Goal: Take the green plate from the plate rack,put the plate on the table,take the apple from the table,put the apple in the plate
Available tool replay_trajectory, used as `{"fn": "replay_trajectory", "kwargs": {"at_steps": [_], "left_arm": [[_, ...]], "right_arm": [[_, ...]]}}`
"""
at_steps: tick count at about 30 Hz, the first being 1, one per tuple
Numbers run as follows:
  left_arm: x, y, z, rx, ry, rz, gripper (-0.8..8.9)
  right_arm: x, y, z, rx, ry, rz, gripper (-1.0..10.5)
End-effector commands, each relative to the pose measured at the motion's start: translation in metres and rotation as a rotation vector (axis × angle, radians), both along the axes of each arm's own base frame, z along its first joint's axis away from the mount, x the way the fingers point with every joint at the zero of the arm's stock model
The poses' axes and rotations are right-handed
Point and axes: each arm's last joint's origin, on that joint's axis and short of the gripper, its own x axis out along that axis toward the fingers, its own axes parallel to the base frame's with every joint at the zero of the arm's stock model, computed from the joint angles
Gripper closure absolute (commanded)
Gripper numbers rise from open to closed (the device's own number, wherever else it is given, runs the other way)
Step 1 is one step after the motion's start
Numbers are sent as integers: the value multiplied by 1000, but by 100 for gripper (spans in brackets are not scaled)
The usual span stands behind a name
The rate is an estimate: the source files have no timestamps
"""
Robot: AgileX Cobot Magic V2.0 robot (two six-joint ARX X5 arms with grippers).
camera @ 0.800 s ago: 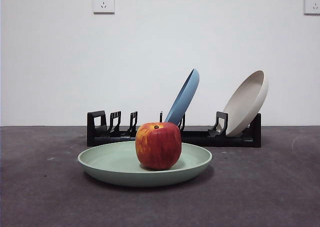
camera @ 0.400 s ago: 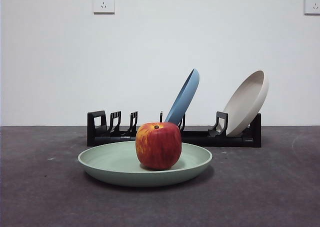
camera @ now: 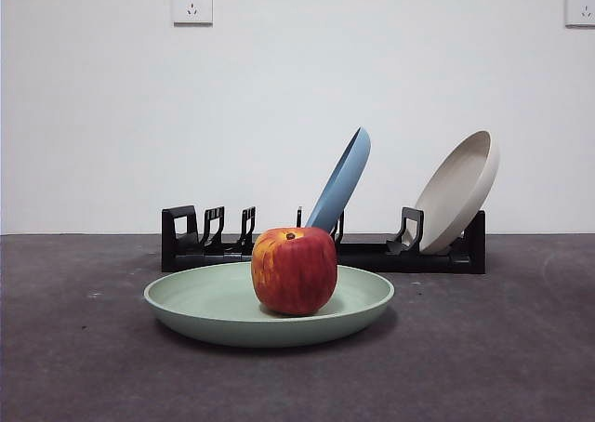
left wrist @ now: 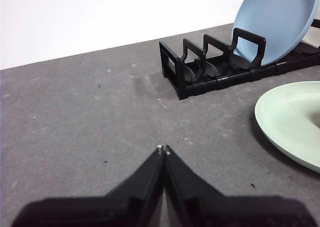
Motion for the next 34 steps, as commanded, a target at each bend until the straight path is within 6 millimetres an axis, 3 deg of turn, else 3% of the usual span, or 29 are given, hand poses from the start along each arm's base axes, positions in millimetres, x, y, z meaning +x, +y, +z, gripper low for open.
{"fn": "replay_trajectory", "kwargs": {"at_steps": [1, 20, 24, 29, 34], "left_arm": [[1, 0, -4, -7, 10, 8, 817], [1, 0, -4, -7, 10, 8, 817], [1, 0, -4, -7, 10, 7, 817], [1, 0, -4, -7, 10, 8, 817], [1, 0, -4, -7, 10, 7, 817]], "right_arm": [[-1, -1, -1, -6, 14, -7, 962], [-3, -6, 1, -11, -23, 4, 962], [-3, -17, 13, 65, -204, 1, 962], [-5, -40, 34, 261, -461, -155, 962], [-9, -60, 21, 257, -654, -311, 962]]}}
